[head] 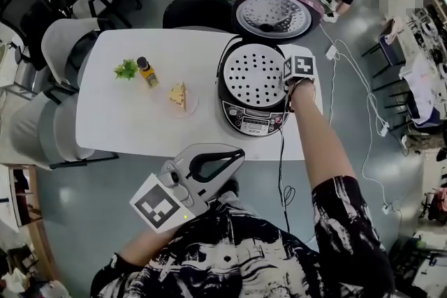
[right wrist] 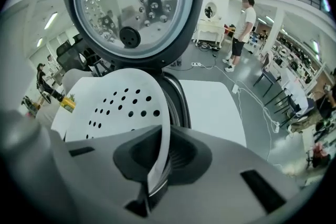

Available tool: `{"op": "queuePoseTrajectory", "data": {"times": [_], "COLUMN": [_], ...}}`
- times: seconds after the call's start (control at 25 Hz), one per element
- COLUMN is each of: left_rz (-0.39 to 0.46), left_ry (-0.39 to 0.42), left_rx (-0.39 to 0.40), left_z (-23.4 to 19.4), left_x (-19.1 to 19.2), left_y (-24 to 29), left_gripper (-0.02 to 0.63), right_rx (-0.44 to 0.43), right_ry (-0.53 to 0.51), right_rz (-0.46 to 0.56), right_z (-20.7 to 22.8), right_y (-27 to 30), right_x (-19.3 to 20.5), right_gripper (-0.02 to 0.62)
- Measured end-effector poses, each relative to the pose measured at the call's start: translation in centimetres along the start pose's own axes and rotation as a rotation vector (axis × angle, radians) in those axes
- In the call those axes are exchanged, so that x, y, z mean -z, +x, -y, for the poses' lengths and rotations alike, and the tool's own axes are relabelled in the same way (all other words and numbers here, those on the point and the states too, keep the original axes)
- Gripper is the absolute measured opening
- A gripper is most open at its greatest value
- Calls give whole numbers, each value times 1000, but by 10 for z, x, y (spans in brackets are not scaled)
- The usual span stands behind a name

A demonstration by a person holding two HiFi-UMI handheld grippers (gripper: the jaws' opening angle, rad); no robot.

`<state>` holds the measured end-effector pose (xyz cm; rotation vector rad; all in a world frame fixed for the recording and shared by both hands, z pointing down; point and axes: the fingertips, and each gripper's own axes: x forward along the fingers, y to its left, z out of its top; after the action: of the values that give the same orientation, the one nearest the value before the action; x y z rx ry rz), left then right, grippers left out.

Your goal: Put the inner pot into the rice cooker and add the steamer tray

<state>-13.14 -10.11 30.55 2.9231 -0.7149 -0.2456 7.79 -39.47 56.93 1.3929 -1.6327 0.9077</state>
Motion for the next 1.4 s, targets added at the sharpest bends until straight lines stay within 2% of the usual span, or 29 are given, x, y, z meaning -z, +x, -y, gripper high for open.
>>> {"op": "queuePoseTrajectory", "data": {"times": [0.2,0.32,0.4,0.76,1.04,1.16,1.24,1.32,1.4], "left_rz": [6,0,1,-3,-12,-19,-23,-29,-39], "left_ry": [3,4,-1,8,14,10,12,17,21], "left_rx": [12,21,26,59,95,103,107,109,107], "left_z": [-3,-2,-2,3,13,18,19,20,20], "left_x": [0,1,1,0,-4,-3,-3,-4,-3], "left_y": [-4,-5,-5,3,18,26,30,34,40], "left_gripper": [5,5,5,5,5,5,5,5,5], "right_rx": [71,83,83,31,4,-43,-110,-200,-307], "right_ry": [-117,-201,-227,-199,-162,-124,-78,-34,-12], "right_rz": [-27,-37,-42,-43,5,66,144,259,416], "right_z": [-5,-10,-12,-5,8,11,8,0,-12], "right_y": [1,2,0,-6,-22,-35,-53,-83,-126], "right_x": [3,2,2,13,11,6,-2,-12,-19], "right_gripper": [18,64,73,83,97,97,97,97,97]}}
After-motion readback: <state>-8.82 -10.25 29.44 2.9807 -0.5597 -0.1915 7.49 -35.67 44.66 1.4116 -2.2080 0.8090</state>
